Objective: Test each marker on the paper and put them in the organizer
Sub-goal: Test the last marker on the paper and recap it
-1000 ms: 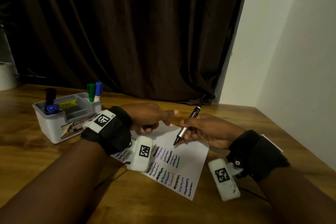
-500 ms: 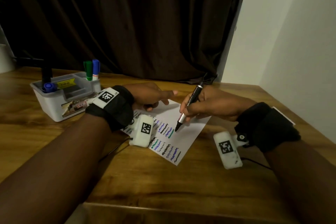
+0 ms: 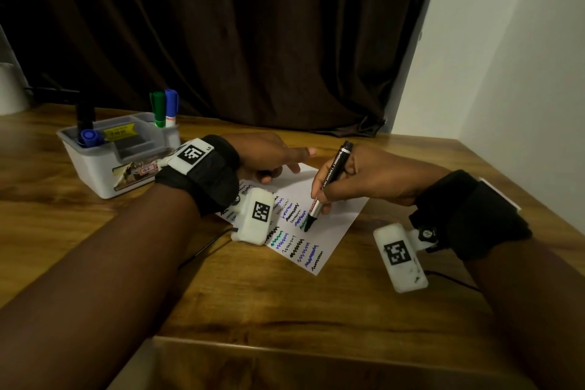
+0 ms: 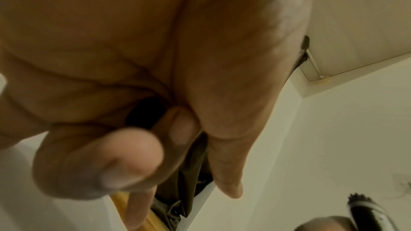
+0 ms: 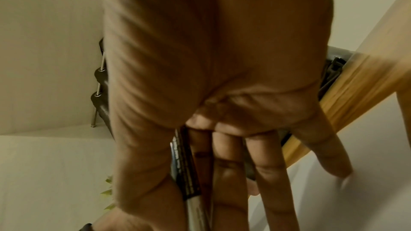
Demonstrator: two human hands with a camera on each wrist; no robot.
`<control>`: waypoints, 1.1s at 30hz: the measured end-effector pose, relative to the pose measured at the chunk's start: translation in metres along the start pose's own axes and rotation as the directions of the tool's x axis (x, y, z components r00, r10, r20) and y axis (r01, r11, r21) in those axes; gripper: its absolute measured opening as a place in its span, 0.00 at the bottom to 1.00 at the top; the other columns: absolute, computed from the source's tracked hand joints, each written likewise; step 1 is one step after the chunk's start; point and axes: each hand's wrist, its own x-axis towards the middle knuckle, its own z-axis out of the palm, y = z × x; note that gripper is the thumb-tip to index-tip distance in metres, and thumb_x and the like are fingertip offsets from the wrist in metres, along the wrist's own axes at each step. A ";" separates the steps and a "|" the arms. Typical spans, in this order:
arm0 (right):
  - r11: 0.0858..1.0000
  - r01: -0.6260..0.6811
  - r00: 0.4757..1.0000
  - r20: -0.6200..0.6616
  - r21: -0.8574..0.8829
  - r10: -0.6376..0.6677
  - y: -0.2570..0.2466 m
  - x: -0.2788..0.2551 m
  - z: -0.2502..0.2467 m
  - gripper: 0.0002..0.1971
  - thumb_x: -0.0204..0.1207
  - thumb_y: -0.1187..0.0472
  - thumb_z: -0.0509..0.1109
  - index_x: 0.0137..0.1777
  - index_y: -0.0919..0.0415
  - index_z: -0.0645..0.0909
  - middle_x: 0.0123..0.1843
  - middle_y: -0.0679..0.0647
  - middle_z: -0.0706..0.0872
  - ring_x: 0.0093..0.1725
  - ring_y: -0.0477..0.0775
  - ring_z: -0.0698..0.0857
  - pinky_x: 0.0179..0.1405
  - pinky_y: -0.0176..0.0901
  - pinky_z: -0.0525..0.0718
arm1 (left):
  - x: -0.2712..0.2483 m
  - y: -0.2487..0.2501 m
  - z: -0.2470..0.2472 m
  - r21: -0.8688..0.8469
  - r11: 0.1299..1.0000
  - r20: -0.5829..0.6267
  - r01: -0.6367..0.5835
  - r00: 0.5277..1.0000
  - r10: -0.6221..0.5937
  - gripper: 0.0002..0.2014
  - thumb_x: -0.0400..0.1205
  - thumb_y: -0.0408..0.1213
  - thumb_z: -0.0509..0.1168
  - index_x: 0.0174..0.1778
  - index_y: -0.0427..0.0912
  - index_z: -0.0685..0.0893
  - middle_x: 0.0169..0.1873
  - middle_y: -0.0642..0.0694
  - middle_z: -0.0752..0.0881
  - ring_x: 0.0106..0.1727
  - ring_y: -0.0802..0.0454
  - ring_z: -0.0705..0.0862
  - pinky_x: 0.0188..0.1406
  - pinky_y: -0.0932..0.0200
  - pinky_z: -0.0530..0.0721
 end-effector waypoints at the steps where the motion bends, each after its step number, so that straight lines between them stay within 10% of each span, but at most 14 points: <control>1: 1.000 -0.001 1.000 0.001 -0.006 0.001 0.000 0.000 0.000 0.04 0.80 0.61 0.77 0.51 0.54 0.92 0.51 0.59 0.96 0.59 0.58 0.93 0.73 0.75 0.80 | 0.000 0.000 0.000 0.001 1.000 0.001 0.000 1.000 0.000 0.32 0.84 0.65 0.58 0.70 0.42 0.84 0.27 0.48 0.71 0.27 0.55 0.68 0.32 0.60 0.71; 33: 0.999 -0.038 0.998 -0.041 0.008 0.038 0.005 0.001 -0.002 0.05 0.81 0.64 0.75 0.53 0.60 0.92 0.50 0.62 0.96 0.60 0.62 0.92 0.75 0.75 0.77 | 0.005 -0.003 -0.001 0.005 1.000 0.008 0.005 1.000 -0.005 0.33 0.82 0.65 0.59 0.69 0.42 0.84 0.27 0.48 0.71 0.27 0.54 0.68 0.31 0.60 0.72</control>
